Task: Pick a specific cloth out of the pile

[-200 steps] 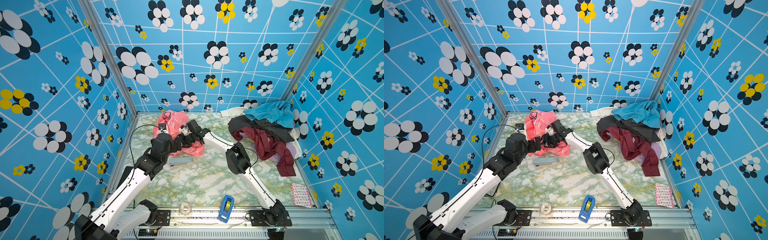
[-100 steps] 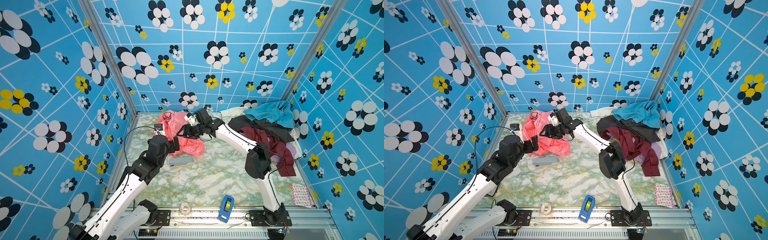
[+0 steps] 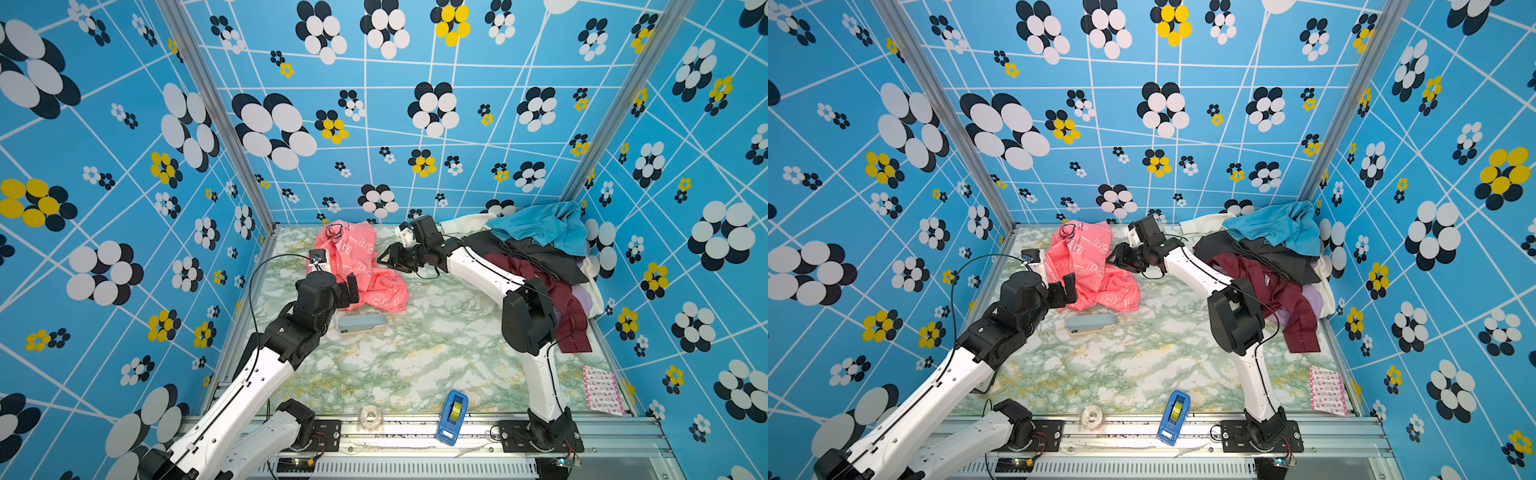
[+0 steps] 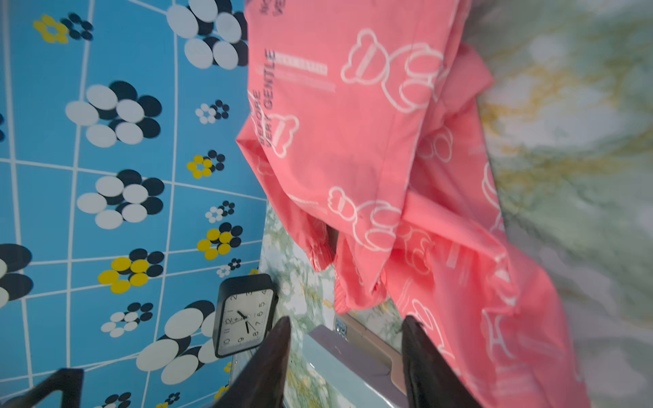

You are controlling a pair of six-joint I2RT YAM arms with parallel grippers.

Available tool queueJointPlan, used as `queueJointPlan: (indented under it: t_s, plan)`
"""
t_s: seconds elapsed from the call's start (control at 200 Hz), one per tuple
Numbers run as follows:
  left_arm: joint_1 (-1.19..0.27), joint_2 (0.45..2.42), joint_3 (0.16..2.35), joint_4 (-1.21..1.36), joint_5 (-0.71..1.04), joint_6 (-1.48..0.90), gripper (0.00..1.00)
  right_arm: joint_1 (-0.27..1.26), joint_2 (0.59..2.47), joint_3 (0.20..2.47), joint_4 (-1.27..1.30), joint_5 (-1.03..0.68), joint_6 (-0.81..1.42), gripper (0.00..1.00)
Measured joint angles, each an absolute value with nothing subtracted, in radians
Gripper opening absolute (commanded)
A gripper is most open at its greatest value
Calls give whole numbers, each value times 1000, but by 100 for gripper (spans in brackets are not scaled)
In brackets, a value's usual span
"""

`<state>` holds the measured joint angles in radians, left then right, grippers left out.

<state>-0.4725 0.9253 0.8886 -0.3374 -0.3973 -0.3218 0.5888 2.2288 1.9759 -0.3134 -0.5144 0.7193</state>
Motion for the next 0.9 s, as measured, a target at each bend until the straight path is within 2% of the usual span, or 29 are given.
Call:
queueJointPlan:
  t_s: [0.195, 0.355, 0.595, 0.9]
  plan:
    - [-472, 925, 885, -337, -408, -321, 99, 578, 2481, 2299, -231, -568, 793, 55]
    - [-472, 923, 881, -337, -420, -316, 99, 581, 2684, 2475, -173, -609, 888, 55]
    - [-471, 908, 869, -337, -435, -305, 99, 596, 2827, 2517, -100, -635, 1005, 55]
    - [-465, 894, 855, -338, -446, -295, 99, 670, 2865, 2562, -37, -646, 1073, 57]
